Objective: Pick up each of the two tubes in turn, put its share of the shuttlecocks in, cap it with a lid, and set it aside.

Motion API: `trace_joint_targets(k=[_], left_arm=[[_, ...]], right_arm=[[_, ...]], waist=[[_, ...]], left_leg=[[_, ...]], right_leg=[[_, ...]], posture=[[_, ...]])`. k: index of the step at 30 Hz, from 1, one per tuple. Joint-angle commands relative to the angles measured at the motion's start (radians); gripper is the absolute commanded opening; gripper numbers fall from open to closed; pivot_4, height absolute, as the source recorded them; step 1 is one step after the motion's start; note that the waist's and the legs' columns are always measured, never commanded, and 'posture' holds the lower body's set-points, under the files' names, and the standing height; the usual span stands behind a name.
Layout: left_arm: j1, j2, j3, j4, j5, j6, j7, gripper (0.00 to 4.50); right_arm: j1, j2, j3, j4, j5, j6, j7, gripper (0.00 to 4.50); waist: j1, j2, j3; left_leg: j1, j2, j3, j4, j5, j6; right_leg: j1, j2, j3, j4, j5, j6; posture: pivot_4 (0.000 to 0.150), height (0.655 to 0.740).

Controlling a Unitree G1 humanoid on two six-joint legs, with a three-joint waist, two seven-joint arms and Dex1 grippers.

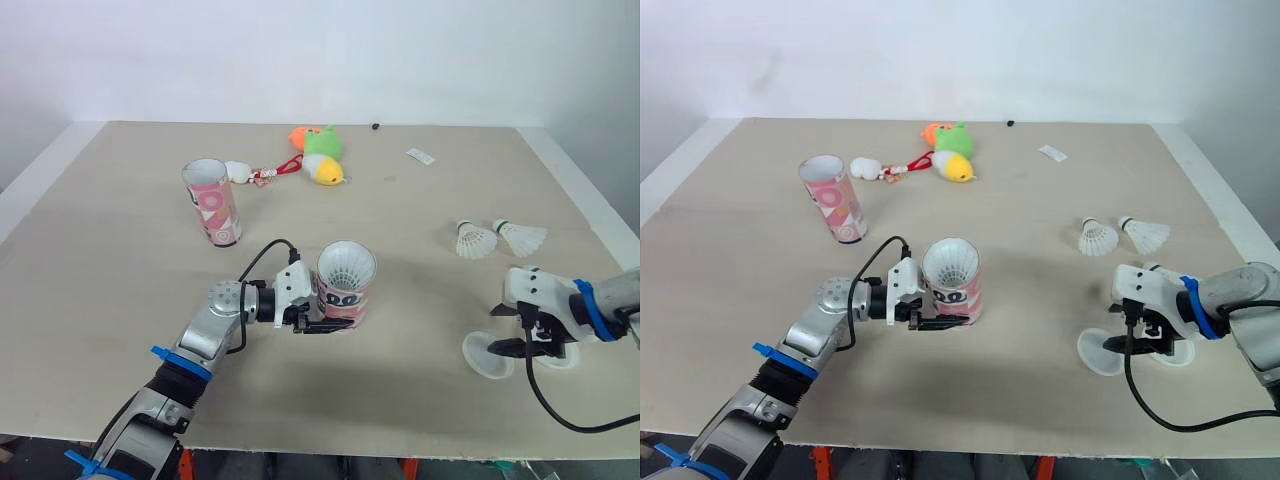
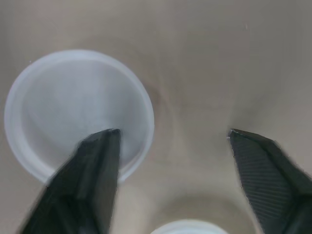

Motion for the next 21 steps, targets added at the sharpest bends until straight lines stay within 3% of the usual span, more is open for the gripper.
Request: trace_joint_targets(k=[1, 4, 5, 13, 21], left_arm=[[-0.007, 0.004, 0.024, -0.07, -0.053, 0.052, -0.017, 2.97], [-0.015, 0.024, 0.02, -0.09, -0.073, 0.116, -0.041, 2.97], [-0.016, 0.03, 0.019, -0.095, -0.077, 0.135, -0.044, 2.97], [-0.014, 0.045, 0.013, -0.112, -0.094, 0.209, -0.058, 2.97], [-0.027, 0.051, -0.008, -0.067, -0.074, 0.201, -0.091, 2.97]], right_arm=[[-0.039, 0.016, 0.028, -0.009, -0.019, -0.007, 0.011, 1.69], [-0.085, 0.033, 0.058, -0.019, -0.025, -0.012, 0.036, 0.25], [-0.099, 0.038, 0.066, -0.022, -0.025, -0.01, 0.044, 0.08], [-0.186, 0.062, 0.08, -0.087, 0.014, 0.038, 0.097, 0.08], [-0.322, 0.029, -0.042, -0.194, 0.216, 0.161, 0.18, 0.08]], waist=[[0.0, 0.0, 0.0], [-0.001, 0.0, 0.0], [-0.001, 0.0, 0.0], [0.0, 0.001, 0.0], [0.001, 0.002, 0.001]], left_leg=[[0.0, 0.0, 0.0, 0.0, 0.0, 0.0], [0.0, 0.001, 0.001, 0.0, 0.0, 0.0], [0.0, 0.001, 0.001, 0.0, 0.0, 0.0], [-0.001, 0.001, 0.0, 0.0, 0.001, -0.001], [-0.004, -0.001, -0.001, 0.0, 0.0, 0.0]], right_leg=[[0.0, 0.0, 0.0, 0.0, 0.0, 0.0], [0.0, 0.001, 0.0, -0.001, 0.001, 0.001], [0.0, 0.001, 0.0, -0.002, 0.001, 0.002], [-0.001, 0.002, 0.0, -0.002, 0.003, -0.002], [-0.001, -0.002, -0.001, -0.005, 0.003, 0.0]], posture=[[0.15, 0.7323], [0.15, 0.7323], [0.15, 0.7323], [0.15, 0.7323], [0.15, 0.7323]])
